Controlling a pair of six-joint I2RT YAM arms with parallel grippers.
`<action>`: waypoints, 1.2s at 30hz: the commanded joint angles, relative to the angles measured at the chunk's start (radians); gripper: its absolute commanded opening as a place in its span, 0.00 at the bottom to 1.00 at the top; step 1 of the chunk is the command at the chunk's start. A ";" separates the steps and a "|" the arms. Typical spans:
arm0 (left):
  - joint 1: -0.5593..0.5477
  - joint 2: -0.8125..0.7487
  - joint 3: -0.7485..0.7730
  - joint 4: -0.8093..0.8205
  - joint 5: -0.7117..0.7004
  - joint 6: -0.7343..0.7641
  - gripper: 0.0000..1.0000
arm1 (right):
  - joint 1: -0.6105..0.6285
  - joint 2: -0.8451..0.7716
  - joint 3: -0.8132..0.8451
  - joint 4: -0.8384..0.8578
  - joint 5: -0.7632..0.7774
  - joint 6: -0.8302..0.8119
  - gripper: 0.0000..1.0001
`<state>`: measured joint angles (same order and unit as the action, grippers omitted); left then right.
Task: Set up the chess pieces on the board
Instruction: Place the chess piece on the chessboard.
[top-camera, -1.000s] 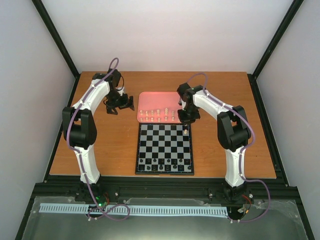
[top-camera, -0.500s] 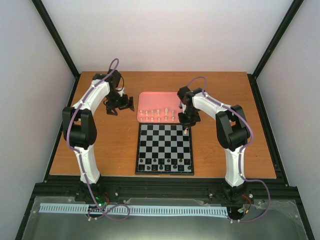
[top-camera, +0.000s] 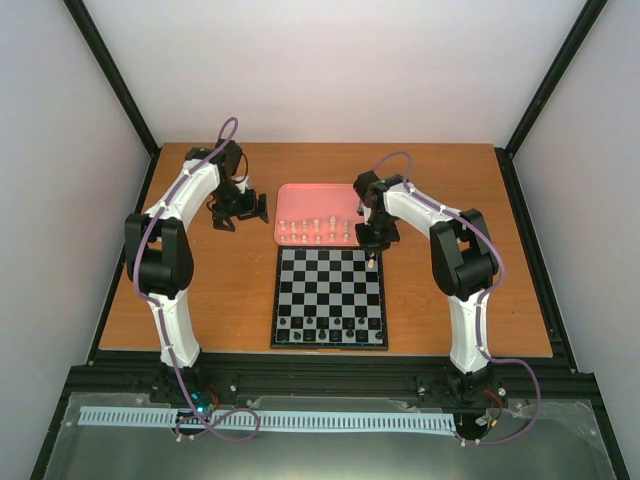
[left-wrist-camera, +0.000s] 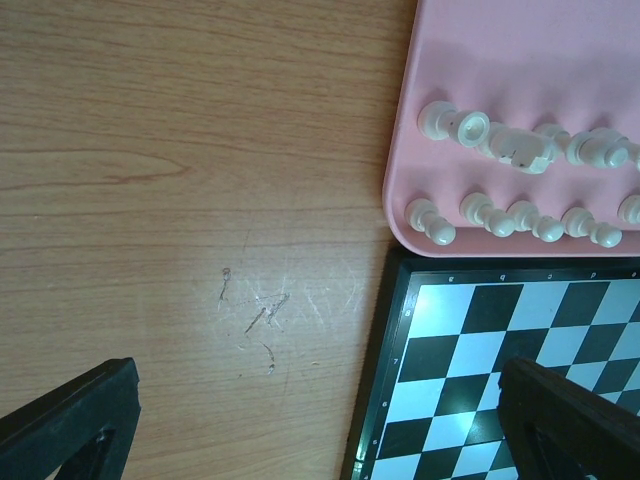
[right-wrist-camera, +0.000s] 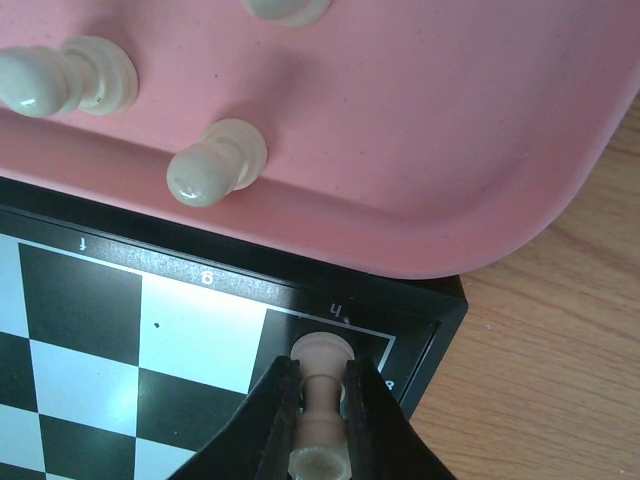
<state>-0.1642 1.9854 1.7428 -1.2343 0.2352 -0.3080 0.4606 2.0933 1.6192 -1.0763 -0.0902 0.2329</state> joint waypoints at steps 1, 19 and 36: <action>-0.003 -0.028 0.001 -0.001 -0.003 0.021 1.00 | 0.001 0.027 -0.012 0.006 -0.001 0.001 0.09; -0.003 -0.024 0.000 0.001 0.000 0.020 1.00 | 0.001 -0.008 -0.047 0.016 -0.023 -0.004 0.31; -0.003 -0.027 0.003 0.003 0.003 0.021 1.00 | -0.013 0.067 0.313 -0.090 0.033 0.003 0.46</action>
<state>-0.1638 1.9854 1.7340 -1.2335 0.2356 -0.3077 0.4583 2.0964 1.8511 -1.1301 -0.0704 0.2260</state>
